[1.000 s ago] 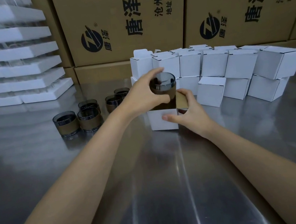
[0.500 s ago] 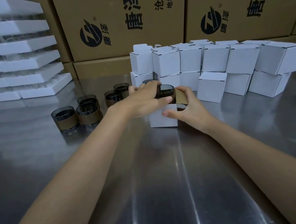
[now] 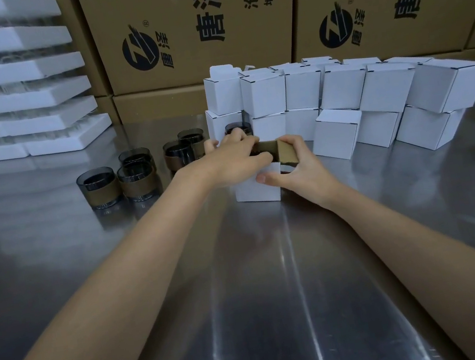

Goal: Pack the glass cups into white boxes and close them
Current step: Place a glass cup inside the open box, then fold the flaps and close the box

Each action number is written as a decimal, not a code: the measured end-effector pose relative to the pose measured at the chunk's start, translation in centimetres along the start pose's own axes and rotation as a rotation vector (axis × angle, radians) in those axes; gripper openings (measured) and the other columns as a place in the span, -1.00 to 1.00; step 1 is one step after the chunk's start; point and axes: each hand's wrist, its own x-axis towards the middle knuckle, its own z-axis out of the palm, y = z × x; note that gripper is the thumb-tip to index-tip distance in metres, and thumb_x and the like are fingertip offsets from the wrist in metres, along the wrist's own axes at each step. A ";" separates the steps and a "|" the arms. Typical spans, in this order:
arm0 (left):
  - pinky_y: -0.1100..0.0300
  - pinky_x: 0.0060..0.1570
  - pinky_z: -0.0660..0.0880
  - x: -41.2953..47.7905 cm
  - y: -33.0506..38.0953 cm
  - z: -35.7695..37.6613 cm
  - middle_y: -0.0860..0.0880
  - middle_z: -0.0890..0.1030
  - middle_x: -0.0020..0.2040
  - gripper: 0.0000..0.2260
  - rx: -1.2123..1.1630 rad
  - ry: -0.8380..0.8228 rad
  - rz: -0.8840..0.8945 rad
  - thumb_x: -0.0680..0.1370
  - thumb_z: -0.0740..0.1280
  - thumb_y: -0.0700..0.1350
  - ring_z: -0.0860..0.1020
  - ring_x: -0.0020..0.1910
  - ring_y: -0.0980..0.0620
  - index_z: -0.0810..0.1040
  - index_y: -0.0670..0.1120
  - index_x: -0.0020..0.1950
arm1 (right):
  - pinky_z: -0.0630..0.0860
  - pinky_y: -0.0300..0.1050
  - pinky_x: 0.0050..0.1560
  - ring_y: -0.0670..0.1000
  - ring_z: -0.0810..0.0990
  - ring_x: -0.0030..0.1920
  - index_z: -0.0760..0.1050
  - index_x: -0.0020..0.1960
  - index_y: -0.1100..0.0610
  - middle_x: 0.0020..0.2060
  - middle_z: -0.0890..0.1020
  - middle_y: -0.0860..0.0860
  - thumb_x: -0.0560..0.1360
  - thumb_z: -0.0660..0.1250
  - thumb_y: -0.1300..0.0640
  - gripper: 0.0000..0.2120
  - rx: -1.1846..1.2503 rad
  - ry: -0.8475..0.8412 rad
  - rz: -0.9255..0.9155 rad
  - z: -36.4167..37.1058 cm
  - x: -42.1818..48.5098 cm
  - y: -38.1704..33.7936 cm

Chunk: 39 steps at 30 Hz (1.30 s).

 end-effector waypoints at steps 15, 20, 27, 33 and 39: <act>0.12 0.12 0.50 0.9 -1.2 5.0 -0.04 0.59 -0.04 -0.74 -1.395 0.679 -0.469 0.68 0.05 -0.05 0.56 0.04 -0.03 0.52 -0.02 0.00 | 0.41 -0.38 0.21 -0.15 0.46 0.27 0.16 0.48 -0.06 0.33 0.42 -0.06 0.25 0.61 -0.03 -0.06 0.104 -0.029 0.102 -0.7 0.5 0.3; -0.10 0.34 0.41 1.3 -1.9 5.3 -0.15 0.63 0.16 -0.72 -1.381 0.467 -0.446 0.63 0.12 -0.07 0.56 0.20 -0.14 0.60 -0.10 0.14 | 0.50 -0.24 0.20 -0.28 0.56 0.13 0.14 0.49 0.07 0.17 0.53 -0.23 0.16 0.61 -0.06 0.05 0.211 -0.049 0.164 -0.9 0.5 0.2; -0.02 0.37 0.38 0.7 -1.6 5.2 -0.05 0.63 0.21 -0.59 -1.388 0.297 -0.232 0.64 0.12 0.16 0.57 0.23 -0.02 0.53 -0.04 0.32 | 0.47 -0.14 0.29 -0.14 0.49 0.28 0.35 0.41 -0.08 0.32 0.51 -0.14 0.46 0.47 0.05 -0.43 0.121 -0.110 -0.018 -0.5 0.2 0.2; 0.11 0.06 0.56 0.3 -1.5 5.2 -0.02 0.71 0.02 -0.60 -1.403 0.268 -0.183 0.64 0.07 0.16 0.67 -0.01 0.04 0.66 0.02 0.07 | 0.49 -0.13 0.25 -0.12 0.44 0.30 0.35 0.39 -0.12 0.36 0.40 -0.18 0.48 0.45 0.04 -0.46 0.025 -0.114 -0.065 0.1 -0.1 -0.1; -0.05 0.21 0.47 0.4 -1.7 5.4 -0.14 0.67 0.12 -0.61 -1.392 0.290 -0.183 0.62 0.09 0.11 0.61 0.10 -0.12 0.63 -0.05 0.15 | 0.50 -0.31 0.08 -0.09 0.45 0.28 0.33 0.33 -0.15 0.36 0.38 -0.11 0.47 0.45 0.01 -0.51 0.006 -0.119 -0.050 0.2 -0.1 -0.2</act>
